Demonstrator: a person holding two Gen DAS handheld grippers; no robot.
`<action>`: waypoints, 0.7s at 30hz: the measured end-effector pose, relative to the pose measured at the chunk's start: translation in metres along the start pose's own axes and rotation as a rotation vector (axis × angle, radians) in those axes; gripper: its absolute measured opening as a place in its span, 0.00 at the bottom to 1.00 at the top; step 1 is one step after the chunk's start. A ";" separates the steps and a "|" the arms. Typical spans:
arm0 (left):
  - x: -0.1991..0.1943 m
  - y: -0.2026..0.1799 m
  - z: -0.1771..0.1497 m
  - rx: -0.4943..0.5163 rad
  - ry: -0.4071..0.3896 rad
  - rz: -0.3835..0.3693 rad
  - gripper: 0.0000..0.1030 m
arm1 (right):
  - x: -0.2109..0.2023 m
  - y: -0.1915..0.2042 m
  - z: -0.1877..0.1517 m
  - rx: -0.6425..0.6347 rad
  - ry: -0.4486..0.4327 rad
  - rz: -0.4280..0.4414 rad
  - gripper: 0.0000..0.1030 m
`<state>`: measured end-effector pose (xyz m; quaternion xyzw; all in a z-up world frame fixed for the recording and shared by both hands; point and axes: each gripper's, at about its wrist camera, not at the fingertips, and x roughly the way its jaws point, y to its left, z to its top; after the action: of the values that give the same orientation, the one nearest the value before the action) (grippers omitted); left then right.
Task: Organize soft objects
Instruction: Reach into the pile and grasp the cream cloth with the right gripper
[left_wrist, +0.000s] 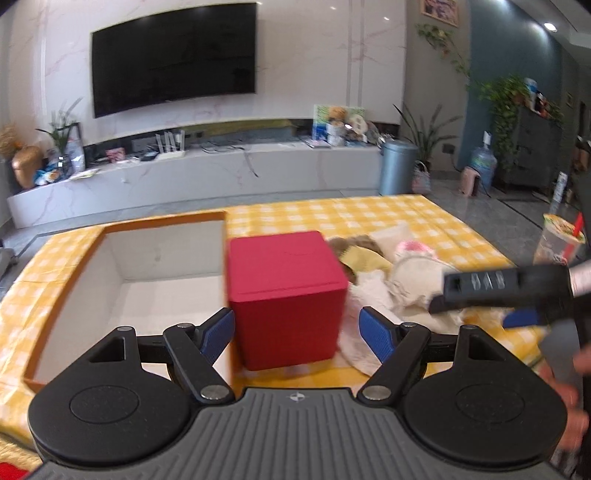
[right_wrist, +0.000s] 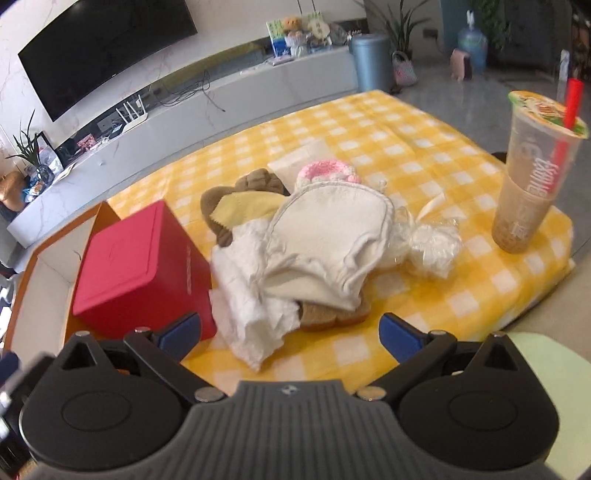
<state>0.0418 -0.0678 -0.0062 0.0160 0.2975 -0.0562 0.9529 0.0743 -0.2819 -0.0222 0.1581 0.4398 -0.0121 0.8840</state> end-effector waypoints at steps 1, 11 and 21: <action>0.004 -0.004 0.000 0.005 0.010 -0.006 0.87 | 0.004 -0.002 0.006 0.003 0.013 0.009 0.97; 0.037 -0.036 -0.003 0.046 0.048 -0.048 0.88 | 0.058 -0.030 0.052 0.202 0.140 0.149 0.89; 0.059 -0.033 -0.021 0.024 0.078 -0.085 0.88 | 0.074 -0.088 0.028 0.488 0.146 0.205 0.79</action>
<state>0.0740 -0.1053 -0.0570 0.0168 0.3341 -0.0993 0.9371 0.1267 -0.3648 -0.0877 0.4103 0.4683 -0.0168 0.7824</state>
